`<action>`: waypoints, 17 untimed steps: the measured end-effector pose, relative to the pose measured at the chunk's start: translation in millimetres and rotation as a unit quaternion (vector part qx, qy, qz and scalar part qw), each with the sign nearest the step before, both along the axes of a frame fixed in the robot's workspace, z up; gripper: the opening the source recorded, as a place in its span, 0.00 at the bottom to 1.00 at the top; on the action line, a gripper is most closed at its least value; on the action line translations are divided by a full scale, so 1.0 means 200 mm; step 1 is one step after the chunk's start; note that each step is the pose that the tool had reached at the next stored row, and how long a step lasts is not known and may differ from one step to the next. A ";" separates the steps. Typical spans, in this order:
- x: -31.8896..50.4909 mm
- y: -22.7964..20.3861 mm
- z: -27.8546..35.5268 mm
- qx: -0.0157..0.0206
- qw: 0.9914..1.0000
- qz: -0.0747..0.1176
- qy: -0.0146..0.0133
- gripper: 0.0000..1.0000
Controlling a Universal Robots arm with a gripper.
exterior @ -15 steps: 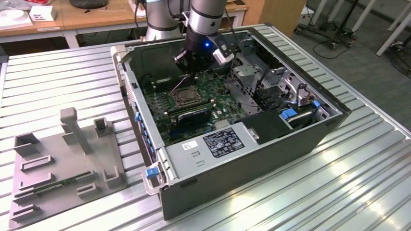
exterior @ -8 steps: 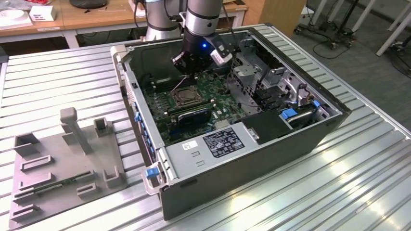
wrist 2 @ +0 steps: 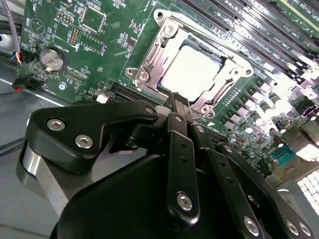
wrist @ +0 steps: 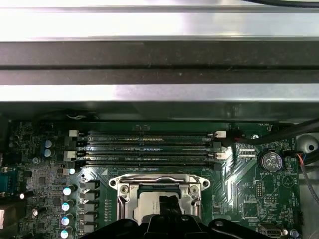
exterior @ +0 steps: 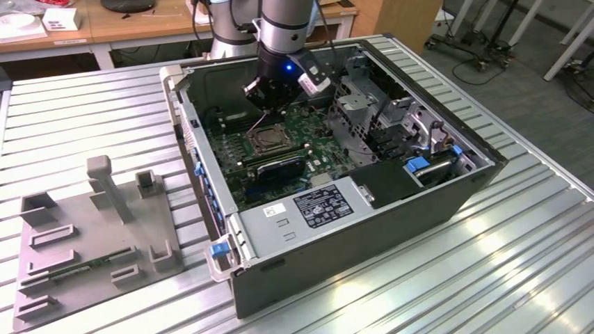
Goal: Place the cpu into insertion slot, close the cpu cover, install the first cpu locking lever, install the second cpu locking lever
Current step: 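Install the first cpu locking lever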
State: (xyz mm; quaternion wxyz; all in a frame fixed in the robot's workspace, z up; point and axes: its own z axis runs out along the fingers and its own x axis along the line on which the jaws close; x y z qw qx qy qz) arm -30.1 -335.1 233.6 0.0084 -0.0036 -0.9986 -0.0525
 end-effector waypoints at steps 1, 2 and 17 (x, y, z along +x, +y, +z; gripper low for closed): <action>0.000 0.000 0.000 0.000 1.000 0.000 0.000 0.11; 0.000 0.000 0.000 0.000 1.000 0.000 0.000 0.11; -0.107 0.005 -0.013 0.004 1.000 0.000 -0.029 0.11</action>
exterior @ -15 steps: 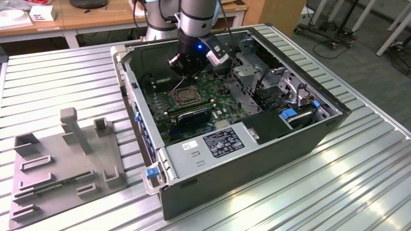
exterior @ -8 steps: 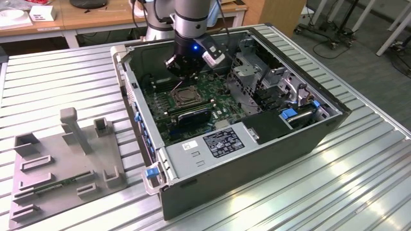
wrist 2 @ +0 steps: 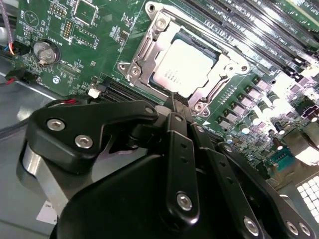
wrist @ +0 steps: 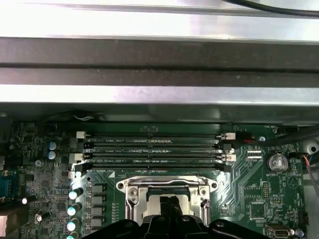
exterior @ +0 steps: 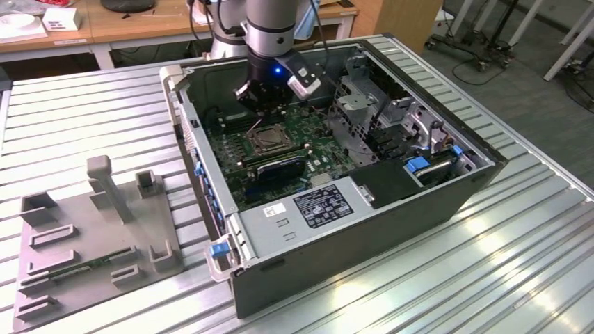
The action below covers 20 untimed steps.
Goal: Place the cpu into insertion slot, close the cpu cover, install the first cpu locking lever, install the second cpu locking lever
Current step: 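Install the first cpu locking lever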
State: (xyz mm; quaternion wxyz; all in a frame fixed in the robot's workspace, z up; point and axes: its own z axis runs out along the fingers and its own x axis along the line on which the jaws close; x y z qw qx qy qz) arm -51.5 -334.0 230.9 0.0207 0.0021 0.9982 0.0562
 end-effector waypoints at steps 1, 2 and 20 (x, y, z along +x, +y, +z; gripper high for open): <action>-0.001 0.000 -0.002 0.004 1.000 0.000 0.000 0.11; -0.003 0.000 -0.003 0.008 1.000 0.000 0.000 0.11; -0.034 0.023 -0.018 0.032 0.999 -0.004 -0.003 0.11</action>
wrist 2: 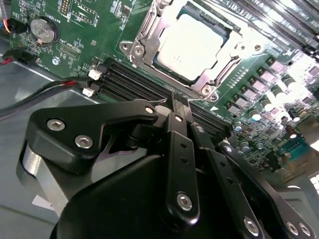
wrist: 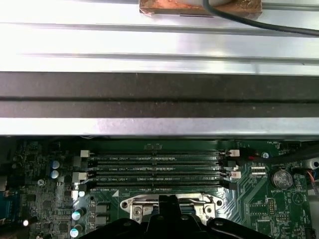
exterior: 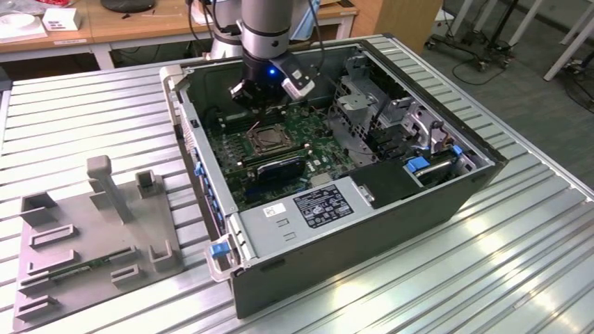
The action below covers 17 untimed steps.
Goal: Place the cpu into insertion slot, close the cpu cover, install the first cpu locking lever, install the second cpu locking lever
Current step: 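Install the first cpu locking lever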
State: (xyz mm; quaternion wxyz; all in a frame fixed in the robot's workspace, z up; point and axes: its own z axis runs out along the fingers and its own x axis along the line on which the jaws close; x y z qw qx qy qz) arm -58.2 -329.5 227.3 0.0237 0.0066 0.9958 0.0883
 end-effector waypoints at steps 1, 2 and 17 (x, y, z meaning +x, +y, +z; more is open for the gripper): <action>0.000 0.000 -0.005 0.002 1.000 0.000 0.000 0.11; 0.000 0.000 -0.010 0.004 1.000 0.000 0.000 0.11; 0.004 0.001 -0.050 0.021 1.000 -0.002 0.000 0.11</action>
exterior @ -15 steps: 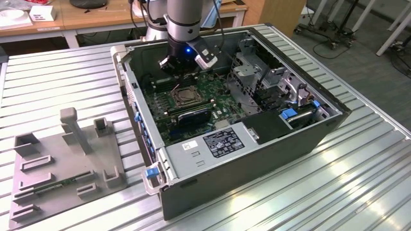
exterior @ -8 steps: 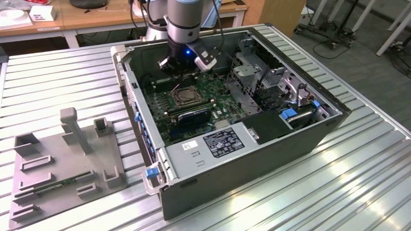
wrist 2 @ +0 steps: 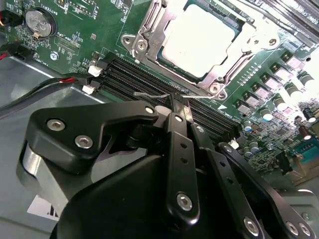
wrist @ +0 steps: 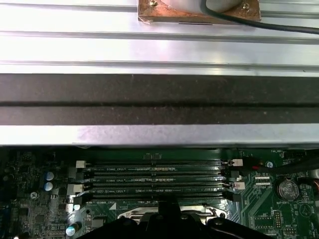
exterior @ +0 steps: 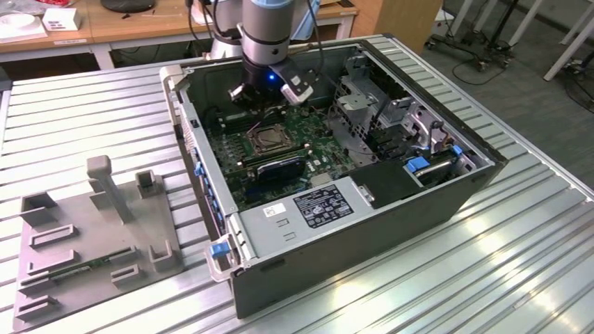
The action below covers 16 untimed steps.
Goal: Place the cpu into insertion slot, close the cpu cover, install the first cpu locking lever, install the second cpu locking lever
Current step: 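Install the first cpu locking lever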
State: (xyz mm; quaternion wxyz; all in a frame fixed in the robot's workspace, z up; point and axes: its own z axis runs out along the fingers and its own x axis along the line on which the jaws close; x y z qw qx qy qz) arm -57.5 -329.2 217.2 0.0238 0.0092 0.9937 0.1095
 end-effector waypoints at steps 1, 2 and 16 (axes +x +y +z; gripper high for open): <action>0.002 0.000 -0.004 0.000 1.000 0.000 0.000 0.11; 0.006 0.000 -0.009 0.000 1.000 -0.001 0.000 0.11; 0.082 -0.001 -0.076 0.000 1.000 -0.010 0.000 0.11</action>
